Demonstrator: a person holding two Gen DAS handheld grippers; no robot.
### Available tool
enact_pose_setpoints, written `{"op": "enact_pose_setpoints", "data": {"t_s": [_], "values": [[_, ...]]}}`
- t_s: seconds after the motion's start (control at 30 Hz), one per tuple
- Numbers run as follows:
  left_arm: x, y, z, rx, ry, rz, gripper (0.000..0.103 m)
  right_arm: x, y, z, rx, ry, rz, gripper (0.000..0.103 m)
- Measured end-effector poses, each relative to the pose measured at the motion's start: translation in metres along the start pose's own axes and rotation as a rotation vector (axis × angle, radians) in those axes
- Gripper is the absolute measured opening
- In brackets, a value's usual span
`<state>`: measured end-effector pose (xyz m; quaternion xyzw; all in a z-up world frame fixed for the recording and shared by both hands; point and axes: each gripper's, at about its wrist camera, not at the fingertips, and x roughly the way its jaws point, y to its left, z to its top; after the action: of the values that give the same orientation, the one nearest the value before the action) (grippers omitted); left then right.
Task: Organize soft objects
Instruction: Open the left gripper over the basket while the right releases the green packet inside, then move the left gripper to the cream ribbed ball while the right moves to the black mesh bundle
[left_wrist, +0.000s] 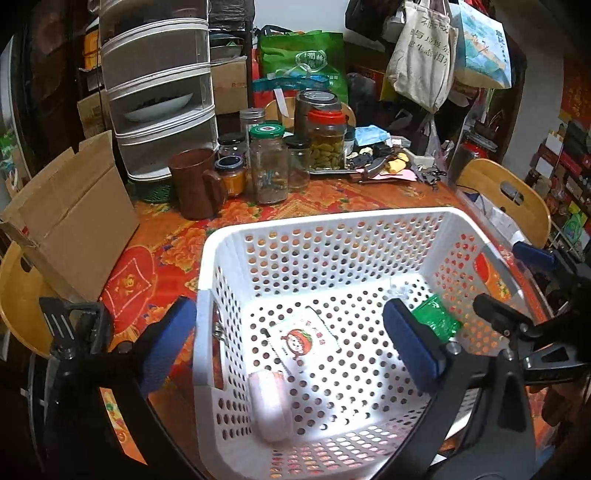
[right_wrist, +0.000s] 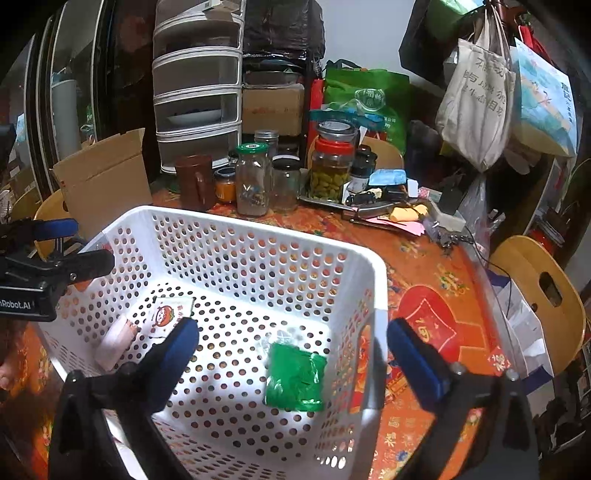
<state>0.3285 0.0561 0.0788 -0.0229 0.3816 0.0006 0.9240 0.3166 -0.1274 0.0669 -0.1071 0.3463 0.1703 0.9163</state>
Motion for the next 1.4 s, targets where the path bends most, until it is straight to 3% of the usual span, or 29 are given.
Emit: {"op": "enact_pose_setpoints", "data": {"t_s": [0.37, 0.97, 1.27, 1.4], "values": [[-0.024, 0.005, -0.013, 0.0, -0.026, 0.061, 0.103, -0.021, -0.012, -0.007, 0.054, -0.039, -0.011, 0.103], [-0.097, 0.004, -0.051, -0.014, -0.079, 0.061, 0.103, -0.076, -0.005, -0.031, 0.065, -0.077, -0.007, 0.103], [-0.13, -0.009, -0.131, -0.023, -0.067, -0.035, 0.103, -0.113, 0.003, -0.09, 0.072, -0.088, 0.05, 0.103], [-0.12, -0.018, -0.182, -0.037, -0.024, -0.066, 0.103, -0.108, 0.006, -0.13, 0.12, -0.017, 0.099, 0.103]]}}
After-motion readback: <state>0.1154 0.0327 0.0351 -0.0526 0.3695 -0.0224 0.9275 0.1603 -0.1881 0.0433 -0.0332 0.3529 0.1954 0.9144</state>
